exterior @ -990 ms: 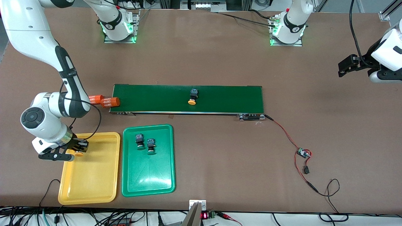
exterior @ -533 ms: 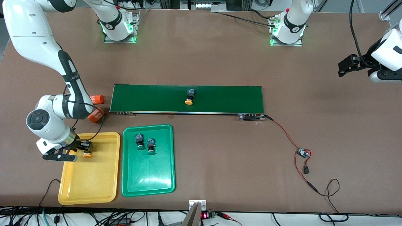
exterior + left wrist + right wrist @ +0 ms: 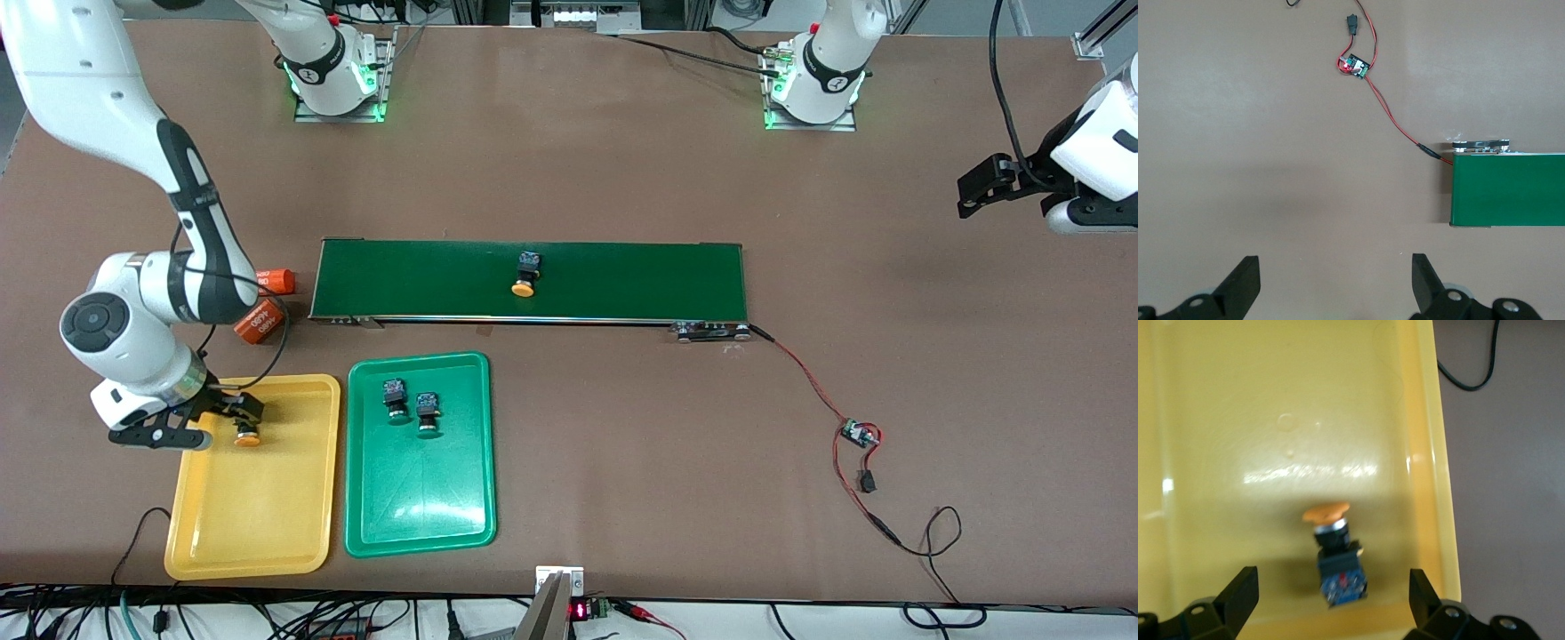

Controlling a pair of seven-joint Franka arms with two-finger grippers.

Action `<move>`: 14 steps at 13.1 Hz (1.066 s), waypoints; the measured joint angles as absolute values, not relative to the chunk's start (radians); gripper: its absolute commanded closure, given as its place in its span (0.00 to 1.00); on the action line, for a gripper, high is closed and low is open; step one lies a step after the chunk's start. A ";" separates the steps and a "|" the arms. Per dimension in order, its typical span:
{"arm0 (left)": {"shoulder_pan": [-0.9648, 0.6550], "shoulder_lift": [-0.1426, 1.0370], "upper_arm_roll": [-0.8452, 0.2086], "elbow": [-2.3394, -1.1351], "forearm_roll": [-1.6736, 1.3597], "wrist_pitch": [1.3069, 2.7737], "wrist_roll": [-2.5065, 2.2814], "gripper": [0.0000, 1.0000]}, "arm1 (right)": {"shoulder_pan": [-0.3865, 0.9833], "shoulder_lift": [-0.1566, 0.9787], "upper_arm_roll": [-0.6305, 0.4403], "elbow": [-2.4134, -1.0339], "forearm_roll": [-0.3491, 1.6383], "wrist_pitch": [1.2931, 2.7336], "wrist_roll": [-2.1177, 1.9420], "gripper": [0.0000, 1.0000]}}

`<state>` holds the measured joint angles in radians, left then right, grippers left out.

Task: Sort buttons by color to trays
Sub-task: 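Return the right gripper to the belt and grasp the second yellow button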

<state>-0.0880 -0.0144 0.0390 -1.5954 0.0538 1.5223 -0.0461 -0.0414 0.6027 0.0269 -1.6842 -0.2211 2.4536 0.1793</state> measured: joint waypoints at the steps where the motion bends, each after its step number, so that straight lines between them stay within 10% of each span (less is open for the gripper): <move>1: -0.088 -0.014 0.039 -1.595 0.054 1.522 -0.046 0.00 | -0.023 0.552 0.029 -1.722 -0.221 2.414 0.204 0.00; 14: -0.088 -0.014 0.039 -1.595 0.054 1.522 -0.046 0.00 | 0.028 0.068 0.372 -2.077 -0.010 2.134 0.562 0.00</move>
<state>-0.0880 -0.0145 0.0390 -1.5954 0.0538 1.5216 -0.0461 0.0277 0.0677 0.3716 -2.0765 -0.0104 2.1339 0.5619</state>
